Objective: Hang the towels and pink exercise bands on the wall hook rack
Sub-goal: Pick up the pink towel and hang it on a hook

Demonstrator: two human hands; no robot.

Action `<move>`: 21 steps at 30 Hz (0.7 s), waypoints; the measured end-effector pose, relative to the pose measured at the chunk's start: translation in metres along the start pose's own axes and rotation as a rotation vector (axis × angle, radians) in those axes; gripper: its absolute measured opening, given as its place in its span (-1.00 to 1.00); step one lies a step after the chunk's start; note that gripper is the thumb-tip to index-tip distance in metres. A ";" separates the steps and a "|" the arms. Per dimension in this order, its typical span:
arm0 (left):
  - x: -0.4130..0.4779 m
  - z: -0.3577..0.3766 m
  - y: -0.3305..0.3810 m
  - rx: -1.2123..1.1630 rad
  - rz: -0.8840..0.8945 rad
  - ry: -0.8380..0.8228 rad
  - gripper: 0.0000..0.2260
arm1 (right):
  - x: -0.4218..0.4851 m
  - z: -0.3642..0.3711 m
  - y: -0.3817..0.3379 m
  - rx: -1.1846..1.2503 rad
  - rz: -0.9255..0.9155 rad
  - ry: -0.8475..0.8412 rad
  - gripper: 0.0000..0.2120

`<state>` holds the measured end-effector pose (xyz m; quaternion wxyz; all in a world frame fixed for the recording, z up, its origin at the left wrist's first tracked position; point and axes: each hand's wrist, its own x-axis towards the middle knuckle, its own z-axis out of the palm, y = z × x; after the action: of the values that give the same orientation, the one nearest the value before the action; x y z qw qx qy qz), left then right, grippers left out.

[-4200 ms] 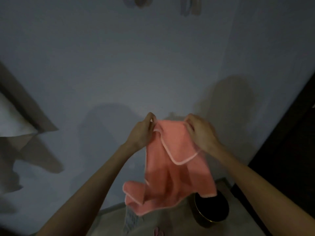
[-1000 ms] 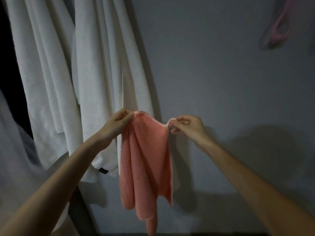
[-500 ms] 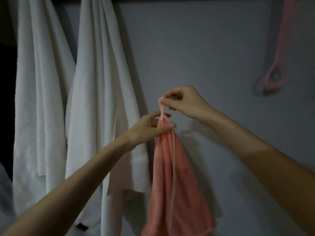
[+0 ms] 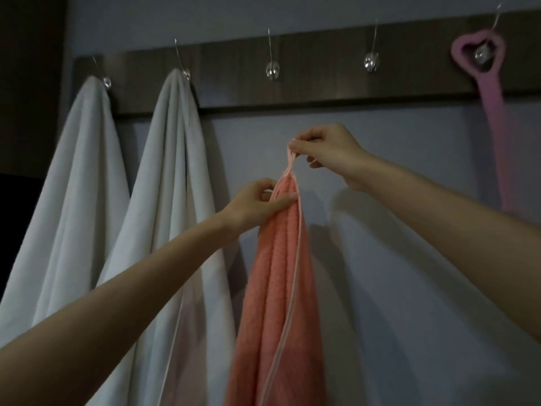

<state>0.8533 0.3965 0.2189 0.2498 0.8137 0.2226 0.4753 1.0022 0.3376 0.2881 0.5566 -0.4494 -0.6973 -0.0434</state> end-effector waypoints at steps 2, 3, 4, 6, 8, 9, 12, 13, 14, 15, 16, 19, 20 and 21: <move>0.014 -0.013 0.002 0.011 0.007 -0.001 -0.65 | 0.021 0.000 -0.005 -0.015 -0.031 0.034 -0.98; 0.021 -0.020 0.002 0.016 0.010 0.005 -0.65 | 0.032 0.001 -0.007 -0.020 -0.049 0.060 -0.96; 0.029 -0.028 0.003 0.025 0.015 0.020 -0.64 | 0.043 0.002 -0.009 -0.021 -0.067 0.095 -0.96; 0.044 -0.042 0.004 0.029 0.044 0.062 -0.64 | 0.062 0.005 -0.013 -0.004 -0.111 0.168 -0.98; 0.061 -0.056 0.007 0.029 0.082 0.081 -0.66 | 0.082 0.008 -0.015 0.032 -0.160 0.226 -0.95; 0.069 -0.062 0.009 0.035 0.102 0.080 -0.66 | 0.091 0.009 -0.017 0.036 -0.178 0.254 -0.95; 0.093 -0.078 0.018 0.070 0.188 0.096 -0.68 | 0.117 0.008 -0.027 0.020 -0.226 0.321 -0.94; 0.100 -0.082 0.021 0.082 0.222 0.113 -0.69 | 0.125 0.008 -0.031 0.008 -0.230 0.338 -0.94; 0.107 -0.087 0.023 0.091 0.255 0.128 -0.69 | 0.133 0.008 -0.034 -0.012 -0.229 0.358 -0.95; 0.114 -0.091 0.025 0.097 0.284 0.141 -0.68 | 0.142 0.008 -0.037 -0.035 -0.229 0.383 -0.95; 0.121 -0.095 0.026 0.102 0.306 0.151 -0.67 | 0.150 0.007 -0.039 -0.062 -0.230 0.411 -0.93; 0.144 -0.103 0.025 0.123 0.330 0.170 -0.66 | 0.171 0.009 -0.041 -0.126 -0.213 0.457 -0.95; 0.150 -0.105 0.023 0.126 0.331 0.171 -0.66 | 0.176 0.010 -0.043 -0.145 -0.203 0.455 -0.92; 0.157 -0.106 0.021 0.124 0.333 0.168 -0.67 | 0.180 0.011 -0.044 -0.163 -0.191 0.453 -0.89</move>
<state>0.8328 0.4951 0.3800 0.0979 0.8107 0.1337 0.5616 0.9689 0.4222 0.4501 0.6542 -0.4038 -0.5882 -0.2512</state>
